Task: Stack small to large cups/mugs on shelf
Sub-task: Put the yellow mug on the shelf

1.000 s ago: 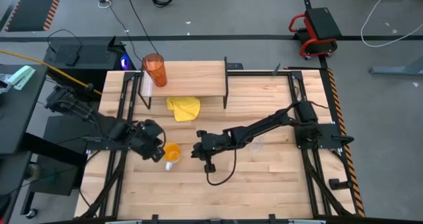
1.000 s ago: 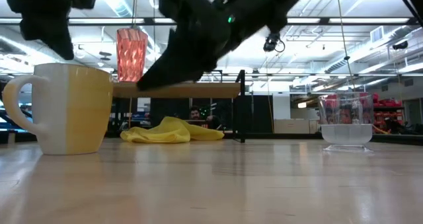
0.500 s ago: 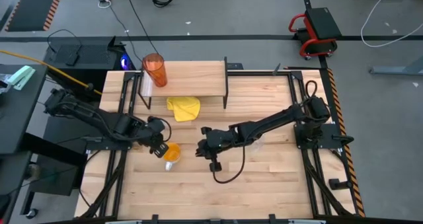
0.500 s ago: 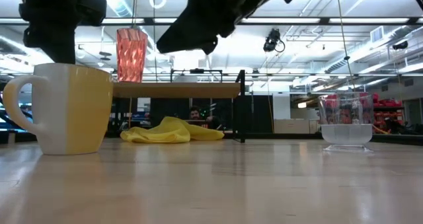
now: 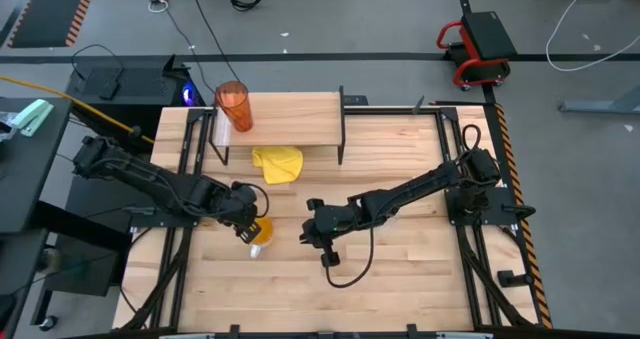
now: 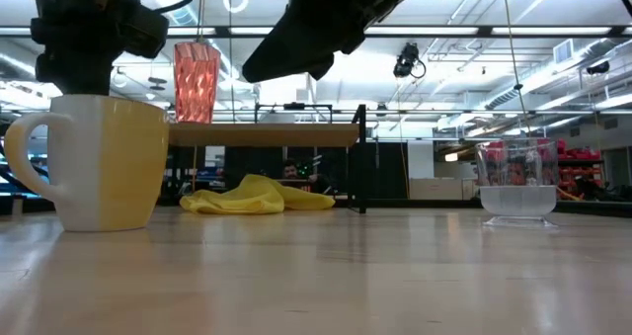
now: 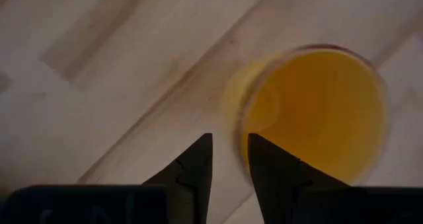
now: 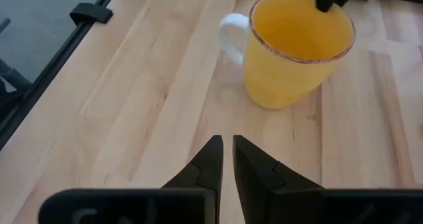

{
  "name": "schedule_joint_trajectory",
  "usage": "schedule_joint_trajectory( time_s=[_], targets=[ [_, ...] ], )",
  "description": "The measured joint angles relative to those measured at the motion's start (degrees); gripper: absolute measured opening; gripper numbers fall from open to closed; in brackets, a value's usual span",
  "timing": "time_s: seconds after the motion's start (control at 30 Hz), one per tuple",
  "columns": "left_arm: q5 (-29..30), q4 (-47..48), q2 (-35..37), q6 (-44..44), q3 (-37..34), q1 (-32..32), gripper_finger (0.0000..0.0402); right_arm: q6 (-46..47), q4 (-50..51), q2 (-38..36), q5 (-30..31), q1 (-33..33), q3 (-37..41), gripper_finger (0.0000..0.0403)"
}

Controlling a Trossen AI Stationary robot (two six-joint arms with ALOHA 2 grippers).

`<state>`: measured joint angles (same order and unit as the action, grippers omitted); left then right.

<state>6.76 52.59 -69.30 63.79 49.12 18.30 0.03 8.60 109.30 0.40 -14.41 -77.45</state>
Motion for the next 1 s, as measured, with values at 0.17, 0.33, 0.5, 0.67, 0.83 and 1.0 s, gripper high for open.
schedule_joint_trajectory(
  time_s=[0.17,0.33,0.5,0.67,0.83,1.0],
  targets=[
    [-0.68,-0.62,-2.04,-1.99,-0.02,-2.14,0.0104,0.06,0.20,0.00,0.00,-0.02,0.00,0.0044],
    [-2.32,-1.15,-4.03,-4.08,0.00,-4.07,0.0097,0.24,0.44,0.00,0.00,-0.02,0.00,0.0044],
    [-2.29,-1.74,-3.89,-5.14,0.00,-5.78,0.0090,0.26,0.75,0.00,0.00,-0.02,0.00,0.0044],
    [-2.82,-1.86,-3.71,-6.50,0.00,-6.39,0.0092,0.26,0.83,0.00,0.00,-0.02,0.00,0.0044],
    [-2.99,-3.72,-3.71,-9.04,0.00,-6.53,0.0102,0.26,0.81,0.00,-0.02,-0.02,0.00,0.0044],
    [-3.03,-5.10,-3.71,-10.93,0.00,-7.57,0.0107,0.26,0.81,0.00,-0.02,-0.02,0.00,0.0044]
  ],
)
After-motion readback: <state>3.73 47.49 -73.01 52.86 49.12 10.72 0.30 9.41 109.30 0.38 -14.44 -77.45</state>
